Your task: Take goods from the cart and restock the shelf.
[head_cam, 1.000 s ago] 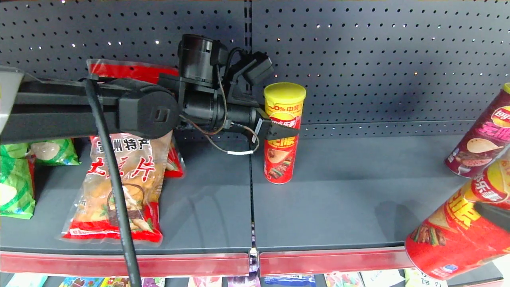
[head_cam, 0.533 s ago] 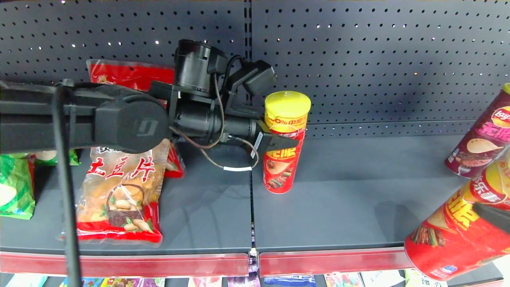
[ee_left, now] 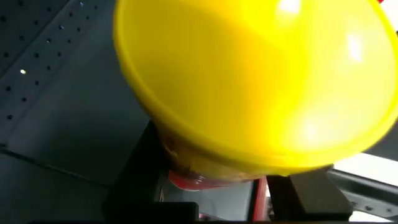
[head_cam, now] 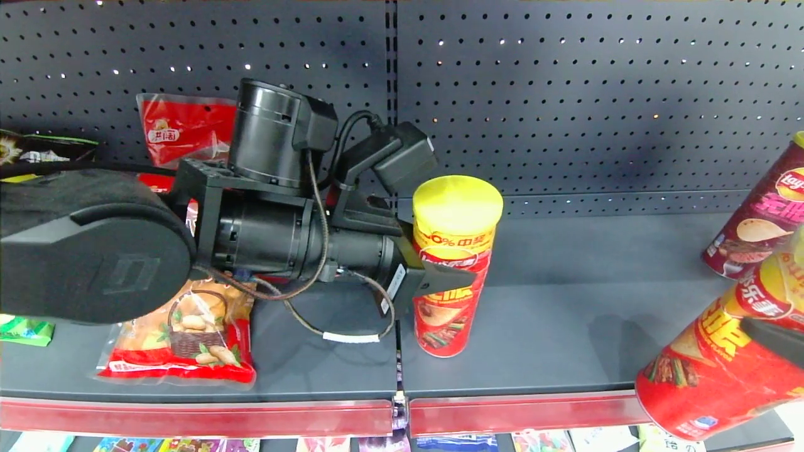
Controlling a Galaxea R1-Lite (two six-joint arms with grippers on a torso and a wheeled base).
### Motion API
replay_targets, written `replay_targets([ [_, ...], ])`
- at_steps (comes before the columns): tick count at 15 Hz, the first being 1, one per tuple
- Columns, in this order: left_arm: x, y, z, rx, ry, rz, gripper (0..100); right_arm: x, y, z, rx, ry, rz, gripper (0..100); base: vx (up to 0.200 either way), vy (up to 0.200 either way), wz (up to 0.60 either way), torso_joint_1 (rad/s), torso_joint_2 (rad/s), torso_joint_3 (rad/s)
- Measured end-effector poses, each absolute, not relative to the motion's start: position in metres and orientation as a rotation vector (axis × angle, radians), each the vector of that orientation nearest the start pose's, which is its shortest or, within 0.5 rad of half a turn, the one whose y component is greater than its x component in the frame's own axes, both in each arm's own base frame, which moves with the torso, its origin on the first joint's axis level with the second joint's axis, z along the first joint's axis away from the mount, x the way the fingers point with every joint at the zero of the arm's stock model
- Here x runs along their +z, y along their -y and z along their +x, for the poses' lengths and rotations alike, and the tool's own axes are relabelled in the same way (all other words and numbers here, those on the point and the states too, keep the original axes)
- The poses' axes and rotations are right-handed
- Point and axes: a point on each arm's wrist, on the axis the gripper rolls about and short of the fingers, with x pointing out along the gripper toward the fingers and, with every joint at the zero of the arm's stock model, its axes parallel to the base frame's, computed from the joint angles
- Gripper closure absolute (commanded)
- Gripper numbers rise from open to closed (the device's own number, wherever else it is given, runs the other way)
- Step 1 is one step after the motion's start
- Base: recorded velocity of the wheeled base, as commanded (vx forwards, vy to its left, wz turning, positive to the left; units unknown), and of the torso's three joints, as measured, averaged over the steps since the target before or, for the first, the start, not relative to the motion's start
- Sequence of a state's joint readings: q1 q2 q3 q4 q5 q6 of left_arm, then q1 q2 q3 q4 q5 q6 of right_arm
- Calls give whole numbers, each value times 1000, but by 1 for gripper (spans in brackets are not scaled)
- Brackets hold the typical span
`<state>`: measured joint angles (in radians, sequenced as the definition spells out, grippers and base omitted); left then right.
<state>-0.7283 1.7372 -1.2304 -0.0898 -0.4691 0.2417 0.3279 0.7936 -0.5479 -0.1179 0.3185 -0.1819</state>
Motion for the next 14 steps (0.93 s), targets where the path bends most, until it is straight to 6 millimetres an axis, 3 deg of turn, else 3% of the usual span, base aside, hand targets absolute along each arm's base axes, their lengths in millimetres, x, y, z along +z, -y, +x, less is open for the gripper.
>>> replay_targets([
  [14, 235, 234, 219, -1252, -319, 257, 100, 231, -32, 72, 657, -76, -176, 100, 0, 0, 0, 0, 0, 0],
])
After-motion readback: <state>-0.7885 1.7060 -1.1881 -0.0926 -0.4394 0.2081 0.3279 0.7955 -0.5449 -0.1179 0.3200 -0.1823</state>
